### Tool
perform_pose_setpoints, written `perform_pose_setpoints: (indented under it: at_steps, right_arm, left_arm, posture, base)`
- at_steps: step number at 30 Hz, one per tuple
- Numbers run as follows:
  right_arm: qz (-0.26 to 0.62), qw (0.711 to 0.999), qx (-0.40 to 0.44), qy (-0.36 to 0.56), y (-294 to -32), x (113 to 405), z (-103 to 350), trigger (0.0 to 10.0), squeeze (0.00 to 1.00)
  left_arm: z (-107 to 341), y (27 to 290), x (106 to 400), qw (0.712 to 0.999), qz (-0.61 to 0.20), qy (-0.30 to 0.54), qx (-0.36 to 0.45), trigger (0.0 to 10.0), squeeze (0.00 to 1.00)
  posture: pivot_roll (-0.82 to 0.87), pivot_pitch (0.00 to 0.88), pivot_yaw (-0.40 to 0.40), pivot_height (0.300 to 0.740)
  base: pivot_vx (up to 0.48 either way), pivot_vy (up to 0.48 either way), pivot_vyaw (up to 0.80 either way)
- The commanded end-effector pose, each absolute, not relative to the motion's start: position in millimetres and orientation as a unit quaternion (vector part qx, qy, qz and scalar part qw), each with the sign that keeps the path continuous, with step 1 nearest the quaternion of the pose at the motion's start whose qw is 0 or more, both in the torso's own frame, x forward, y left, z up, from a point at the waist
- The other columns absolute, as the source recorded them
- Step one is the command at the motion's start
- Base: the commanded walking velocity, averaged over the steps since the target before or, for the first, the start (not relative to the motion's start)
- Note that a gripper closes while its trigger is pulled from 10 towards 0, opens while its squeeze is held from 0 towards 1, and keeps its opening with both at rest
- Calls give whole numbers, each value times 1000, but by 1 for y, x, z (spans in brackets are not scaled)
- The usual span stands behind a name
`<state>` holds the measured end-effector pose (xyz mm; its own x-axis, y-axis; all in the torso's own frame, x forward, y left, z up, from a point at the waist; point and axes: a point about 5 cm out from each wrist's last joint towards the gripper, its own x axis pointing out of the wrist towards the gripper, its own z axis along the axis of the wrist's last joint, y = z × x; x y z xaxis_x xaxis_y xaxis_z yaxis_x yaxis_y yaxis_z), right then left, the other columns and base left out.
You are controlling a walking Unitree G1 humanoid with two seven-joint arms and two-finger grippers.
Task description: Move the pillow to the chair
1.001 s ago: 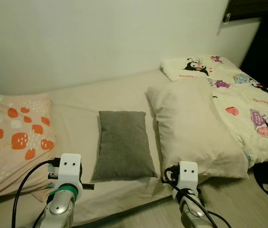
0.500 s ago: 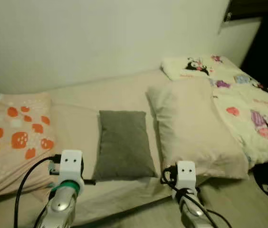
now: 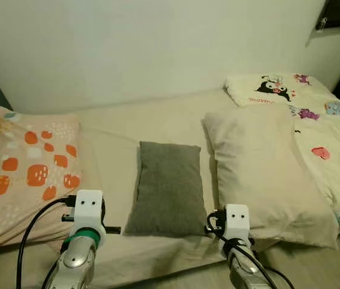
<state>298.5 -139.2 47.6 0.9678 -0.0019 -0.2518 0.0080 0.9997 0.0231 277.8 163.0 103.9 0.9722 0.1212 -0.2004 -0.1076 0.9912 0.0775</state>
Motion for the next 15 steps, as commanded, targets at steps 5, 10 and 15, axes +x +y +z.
perform_pose_setpoints:
  at_steps: [5,10,15]
  right_arm:
    - [-1,990,9,140,-138,295,41,10000,0]
    - [-3,990,10,140,-138,295,40,10000,0]
    - [-3,990,10,141,-138,294,40,10000,0]
  left_arm:
    - [99,166,275,991,61,110,34,10000,0]
    - [100,167,276,991,61,110,35,10000,0]
    - [100,167,275,991,61,110,35,10000,0]
  posture:
    - [60,24,94,740]
    - [63,26,97,740]
    - [64,26,98,740]
  base:
    - [334,0,0]
    - [332,0,0]
    - [316,0,0]
